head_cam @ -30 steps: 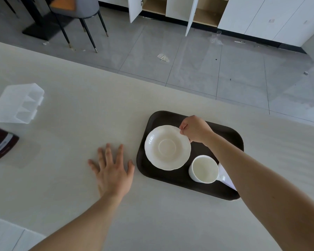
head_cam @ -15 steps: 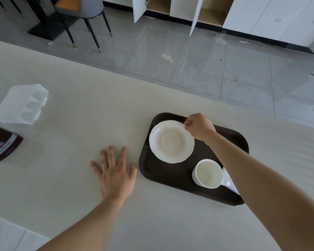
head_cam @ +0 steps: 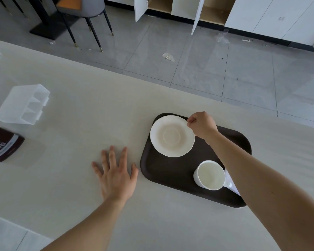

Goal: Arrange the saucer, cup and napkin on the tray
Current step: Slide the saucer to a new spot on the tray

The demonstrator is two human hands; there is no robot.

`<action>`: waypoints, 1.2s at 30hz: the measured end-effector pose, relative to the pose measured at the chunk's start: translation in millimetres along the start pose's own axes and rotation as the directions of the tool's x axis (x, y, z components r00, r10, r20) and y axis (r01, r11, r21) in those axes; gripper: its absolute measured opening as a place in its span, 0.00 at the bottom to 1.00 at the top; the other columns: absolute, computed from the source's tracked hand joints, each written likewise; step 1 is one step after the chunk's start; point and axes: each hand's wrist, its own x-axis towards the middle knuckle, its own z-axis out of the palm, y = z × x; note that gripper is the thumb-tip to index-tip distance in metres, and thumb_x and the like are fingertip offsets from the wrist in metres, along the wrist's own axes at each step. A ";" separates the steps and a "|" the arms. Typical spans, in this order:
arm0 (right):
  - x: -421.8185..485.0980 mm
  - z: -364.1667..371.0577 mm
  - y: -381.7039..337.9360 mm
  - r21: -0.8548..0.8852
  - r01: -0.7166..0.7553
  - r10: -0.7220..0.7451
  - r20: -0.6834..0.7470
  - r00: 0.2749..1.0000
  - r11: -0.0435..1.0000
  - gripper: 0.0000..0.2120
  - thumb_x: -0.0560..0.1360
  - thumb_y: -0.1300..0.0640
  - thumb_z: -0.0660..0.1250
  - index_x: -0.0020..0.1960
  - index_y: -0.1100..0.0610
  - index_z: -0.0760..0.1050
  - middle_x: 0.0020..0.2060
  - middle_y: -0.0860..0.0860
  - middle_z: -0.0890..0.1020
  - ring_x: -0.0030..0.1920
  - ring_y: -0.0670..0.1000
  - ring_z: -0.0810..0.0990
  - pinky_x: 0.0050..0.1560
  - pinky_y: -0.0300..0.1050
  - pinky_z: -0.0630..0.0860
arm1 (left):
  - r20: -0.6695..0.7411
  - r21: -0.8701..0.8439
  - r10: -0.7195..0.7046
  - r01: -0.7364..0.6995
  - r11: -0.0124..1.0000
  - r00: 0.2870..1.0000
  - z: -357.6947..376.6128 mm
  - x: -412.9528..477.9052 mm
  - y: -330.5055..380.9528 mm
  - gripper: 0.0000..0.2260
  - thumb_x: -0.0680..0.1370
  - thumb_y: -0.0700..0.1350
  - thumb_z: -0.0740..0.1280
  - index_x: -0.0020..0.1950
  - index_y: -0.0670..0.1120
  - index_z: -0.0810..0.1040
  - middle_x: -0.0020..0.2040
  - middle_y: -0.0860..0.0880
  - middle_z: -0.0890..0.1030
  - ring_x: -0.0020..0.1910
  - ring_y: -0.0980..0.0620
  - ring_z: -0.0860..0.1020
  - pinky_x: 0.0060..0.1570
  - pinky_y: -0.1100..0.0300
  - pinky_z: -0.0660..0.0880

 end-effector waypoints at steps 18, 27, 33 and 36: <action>-2.5 3.1 2.0 0.077 -0.055 0.058 -0.037 0.998 0.996 0.08 0.76 0.62 0.66 0.48 0.57 0.84 0.41 0.52 0.85 0.43 0.58 0.84 0.47 0.53 0.83 | -0.009 0.009 0.006 -0.006 1.000 1.000 3.2 0.6 -1.2 0.30 0.76 0.61 0.53 0.77 0.53 0.63 0.79 0.42 0.62 0.79 0.38 0.55 0.74 0.31 0.48; -4.0 4.0 -0.5 0.136 -0.084 0.093 -0.060 0.994 0.987 0.08 0.74 0.64 0.64 0.45 0.57 0.83 0.39 0.54 0.85 0.40 0.59 0.85 0.46 0.57 0.84 | -0.008 0.020 0.001 -0.001 1.000 1.000 3.6 0.7 -1.2 0.30 0.76 0.61 0.53 0.77 0.54 0.62 0.79 0.43 0.61 0.79 0.39 0.53 0.74 0.33 0.45; -4.7 4.9 0.2 0.171 -0.098 0.110 -0.065 0.992 0.980 0.08 0.74 0.64 0.65 0.42 0.56 0.82 0.38 0.53 0.85 0.37 0.59 0.85 0.46 0.58 0.84 | -0.006 0.009 -0.001 0.001 1.000 1.000 2.5 1.6 -1.0 0.30 0.76 0.61 0.54 0.77 0.54 0.63 0.79 0.42 0.62 0.79 0.38 0.54 0.74 0.32 0.45; -6.1 5.0 -0.6 0.182 -0.113 0.126 -0.063 0.990 0.977 0.10 0.74 0.64 0.65 0.38 0.52 0.79 0.38 0.52 0.85 0.37 0.59 0.86 0.46 0.58 0.84 | -0.005 0.001 -0.001 0.001 1.000 1.000 1.8 0.8 -0.2 0.30 0.76 0.61 0.54 0.77 0.54 0.63 0.78 0.42 0.62 0.79 0.38 0.54 0.74 0.32 0.46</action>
